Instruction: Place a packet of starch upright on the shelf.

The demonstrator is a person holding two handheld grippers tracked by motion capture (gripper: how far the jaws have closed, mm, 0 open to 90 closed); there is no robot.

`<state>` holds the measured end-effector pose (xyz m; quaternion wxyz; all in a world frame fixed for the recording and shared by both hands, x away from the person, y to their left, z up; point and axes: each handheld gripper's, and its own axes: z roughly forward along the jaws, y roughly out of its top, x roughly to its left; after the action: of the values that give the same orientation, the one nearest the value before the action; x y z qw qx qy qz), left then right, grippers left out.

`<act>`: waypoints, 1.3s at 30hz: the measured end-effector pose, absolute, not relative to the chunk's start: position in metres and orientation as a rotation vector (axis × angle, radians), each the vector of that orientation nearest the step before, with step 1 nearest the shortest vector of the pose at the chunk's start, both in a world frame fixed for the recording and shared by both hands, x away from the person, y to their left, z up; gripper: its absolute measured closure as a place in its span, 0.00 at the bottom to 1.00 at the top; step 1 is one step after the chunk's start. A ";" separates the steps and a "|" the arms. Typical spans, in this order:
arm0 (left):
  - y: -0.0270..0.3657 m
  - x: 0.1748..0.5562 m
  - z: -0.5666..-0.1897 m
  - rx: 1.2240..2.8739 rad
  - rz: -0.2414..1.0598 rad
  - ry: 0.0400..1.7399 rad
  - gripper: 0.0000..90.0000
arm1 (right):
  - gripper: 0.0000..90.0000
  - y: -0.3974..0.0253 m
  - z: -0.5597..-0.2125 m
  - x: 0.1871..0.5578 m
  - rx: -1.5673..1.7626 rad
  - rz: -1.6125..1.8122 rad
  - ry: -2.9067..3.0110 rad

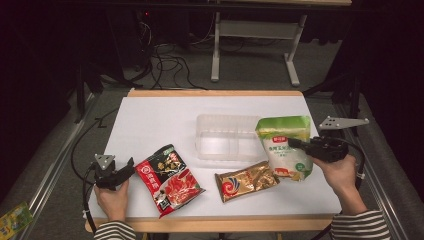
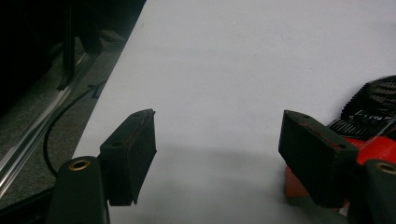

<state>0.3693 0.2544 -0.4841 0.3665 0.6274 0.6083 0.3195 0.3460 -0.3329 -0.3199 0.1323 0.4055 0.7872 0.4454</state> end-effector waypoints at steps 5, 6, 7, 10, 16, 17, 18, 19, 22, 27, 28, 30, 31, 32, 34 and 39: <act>0.255 0.369 -0.484 1.612 0.816 1.561 0.31 | 1.00 -0.323 -0.315 0.349 1.162 1.304 2.292; 0.255 0.369 -0.484 1.613 0.816 1.560 0.31 | 1.00 -0.321 -0.314 0.350 1.156 1.304 2.294; 0.255 0.369 -0.484 1.613 0.818 1.559 0.31 | 1.00 -0.319 -0.314 0.351 1.153 1.304 2.293; 0.255 0.369 -0.484 1.613 0.818 1.560 0.31 | 1.00 -0.314 -0.313 0.354 1.148 1.305 2.299; 0.254 0.369 -0.484 1.614 0.819 1.561 0.31 | 1.00 -0.308 -0.313 0.358 1.143 1.317 2.305; 0.254 0.369 -0.484 1.614 0.819 1.561 0.31 | 1.00 -0.308 -0.313 0.358 1.143 1.317 2.305; 0.254 0.369 -0.484 1.613 0.822 1.561 0.31 | 1.00 -0.307 -0.313 0.358 1.150 1.317 2.306; 0.254 0.369 -0.484 1.620 0.823 1.561 0.31 | 1.00 -0.305 -0.312 0.360 1.148 1.325 2.304; 0.254 0.369 -0.484 1.623 0.823 1.560 0.31 | 1.00 -0.303 -0.310 0.361 1.146 1.326 2.301; 0.254 0.370 -0.484 1.620 0.823 1.560 0.31 | 1.00 -0.300 -0.307 0.365 1.147 1.335 2.284; 0.254 0.370 -0.484 1.620 0.823 1.560 0.31 | 1.00 -0.300 -0.307 0.366 1.140 1.336 2.280; 0.254 0.370 -0.484 1.618 0.824 1.560 0.31 | 1.00 -0.299 -0.306 0.366 1.147 1.332 2.274; 0.254 0.369 -0.484 1.619 0.823 1.560 0.31 | 1.00 -0.298 -0.305 0.367 1.145 1.338 2.259; 0.254 0.369 -0.484 1.619 0.823 1.560 0.31 | 1.00 -0.298 -0.304 0.368 1.148 1.335 2.253; 0.254 0.369 -0.484 1.620 0.824 1.558 0.31 | 1.00 -0.297 -0.304 0.369 1.148 1.334 2.250; 0.254 0.369 -0.484 1.619 0.826 1.559 0.31 | 1.00 -0.294 -0.303 0.376 1.167 1.328 2.239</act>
<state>0.3695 0.2538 -0.4842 0.3649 0.6295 0.6062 0.3212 0.3759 -0.2941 -0.3026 0.1440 0.4050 0.7766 0.4606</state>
